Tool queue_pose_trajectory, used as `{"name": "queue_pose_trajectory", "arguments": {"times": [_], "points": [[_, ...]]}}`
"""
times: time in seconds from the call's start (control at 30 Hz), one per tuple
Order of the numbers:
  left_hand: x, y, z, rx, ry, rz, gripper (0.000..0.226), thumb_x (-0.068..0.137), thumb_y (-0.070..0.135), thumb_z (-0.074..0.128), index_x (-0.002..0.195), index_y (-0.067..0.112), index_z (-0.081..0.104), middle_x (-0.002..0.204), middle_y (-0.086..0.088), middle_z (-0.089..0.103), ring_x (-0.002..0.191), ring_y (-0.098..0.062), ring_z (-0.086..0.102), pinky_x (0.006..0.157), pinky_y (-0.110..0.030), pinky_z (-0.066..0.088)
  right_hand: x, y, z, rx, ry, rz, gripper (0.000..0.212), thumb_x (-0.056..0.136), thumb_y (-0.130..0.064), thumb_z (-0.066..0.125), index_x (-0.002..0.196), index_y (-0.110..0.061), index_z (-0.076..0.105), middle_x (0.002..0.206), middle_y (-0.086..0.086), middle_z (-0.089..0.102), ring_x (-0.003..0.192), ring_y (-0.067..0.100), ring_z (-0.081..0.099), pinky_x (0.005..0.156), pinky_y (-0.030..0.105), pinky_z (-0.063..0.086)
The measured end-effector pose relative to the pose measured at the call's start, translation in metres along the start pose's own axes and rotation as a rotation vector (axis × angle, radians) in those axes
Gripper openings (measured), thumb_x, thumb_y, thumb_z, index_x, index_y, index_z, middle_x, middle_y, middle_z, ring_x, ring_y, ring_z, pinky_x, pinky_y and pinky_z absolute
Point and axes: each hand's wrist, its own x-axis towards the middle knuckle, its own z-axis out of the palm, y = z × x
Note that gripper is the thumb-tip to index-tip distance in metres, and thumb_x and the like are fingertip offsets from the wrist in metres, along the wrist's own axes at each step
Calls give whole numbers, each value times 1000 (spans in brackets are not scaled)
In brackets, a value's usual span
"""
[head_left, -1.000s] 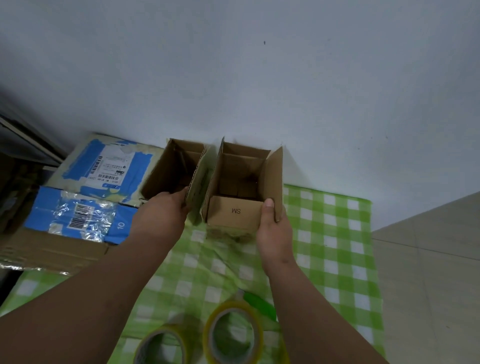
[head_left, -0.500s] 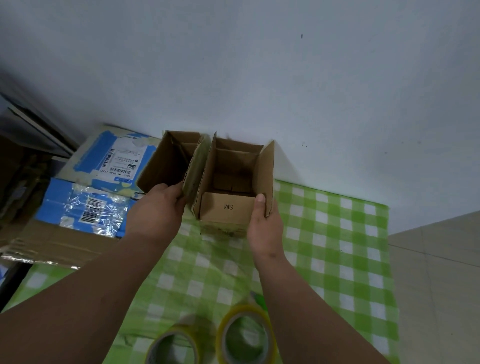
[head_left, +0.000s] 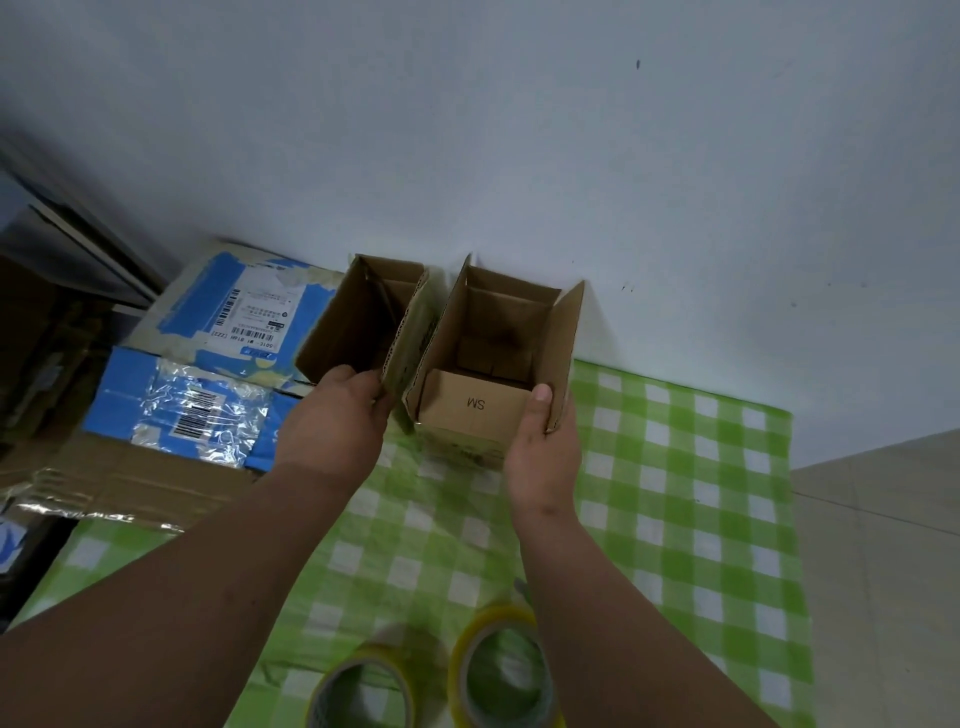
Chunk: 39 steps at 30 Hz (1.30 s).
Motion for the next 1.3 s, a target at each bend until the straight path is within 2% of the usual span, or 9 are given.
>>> {"name": "queue_pose_trajectory", "arguments": {"times": [0.1, 0.2, 0.33, 0.47, 0.53, 0.7, 0.83, 1.07, 1.3], "points": [[-2, 0, -1, -34, -8, 16, 22, 95, 22, 57, 113, 12, 64, 106, -8, 54, 86, -29, 58, 68, -35, 42, 1, -1, 4, -12, -70, -4, 46, 102, -45, 37, 144, -26, 44, 126, -7, 57, 119, 12, 53, 95, 21, 39], [-5, -2, 0, -36, -4, 31, 41, 94, 21, 60, 134, 16, 52, 129, -9, 49, 98, -31, 59, 76, -40, 48, 4, 0, 3, -40, -157, 35, 57, 97, -58, 35, 147, -31, 37, 135, -7, 54, 124, 14, 50, 96, 21, 35], [-11, -3, 1, -53, 29, 40, 64, 92, 11, 61, 149, 19, 33, 153, -4, 27, 93, -29, 62, 73, -41, 52, -1, -1, -6, -71, -255, 80, 78, 77, -79, 34, 143, -37, 40, 129, -11, 56, 128, 20, 49, 100, 27, 35], [-14, -1, -1, -72, 42, 22, 68, 92, 8, 60, 151, 21, 29, 160, -1, 14, 98, -26, 63, 73, -36, 47, -7, -3, -17, -59, -346, 108, 97, 57, -89, 44, 139, -37, 44, 125, -15, 54, 124, 16, 49, 102, 34, 37], [-17, 0, -2, -95, 41, 8, 68, 93, 8, 60, 151, 22, 28, 161, 0, 11, 92, -22, 62, 70, -33, 44, -10, -5, -22, -37, -351, 119, 103, 55, -89, 46, 141, -32, 43, 125, -14, 53, 116, 10, 49, 95, 30, 36], [-31, -1, -5, -178, 85, -35, 67, 93, 8, 59, 151, 24, 29, 160, 2, 10, 83, -11, 50, 65, -29, 40, -16, -9, -29, 17, -320, 98, 86, 58, -87, 54, 128, -38, 49, 118, -20, 59, 109, 2, 55, 77, 15, 38], [-44, 1, -10, -195, 100, -45, 66, 92, 9, 60, 150, 22, 31, 158, 0, 16, 99, -16, 54, 75, -32, 43, -21, -5, -35, -26, -327, 129, 118, 56, -80, 58, 155, -28, 20, 150, 1, 41, 133, 19, 43, 95, 29, 35], [-69, 2, -18, -188, 97, -83, 64, 93, 11, 58, 150, 19, 32, 157, -6, 20, 124, -30, 51, 95, -48, 50, -28, 5, -42, -101, -371, 141, 98, 80, -52, 73, 155, -30, 14, 156, 2, 35, 140, 22, 38, 111, 43, 37], [-92, 2, -24, -38, 90, -105, 71, 87, 14, 65, 151, 16, 33, 157, -11, 25, 139, -34, 33, 109, -52, 38, -36, 13, -46, -270, -376, 114, 102, 76, -59, 73, 155, -24, 19, 157, 3, 32, 144, 27, 31, 115, 48, 33]]}}
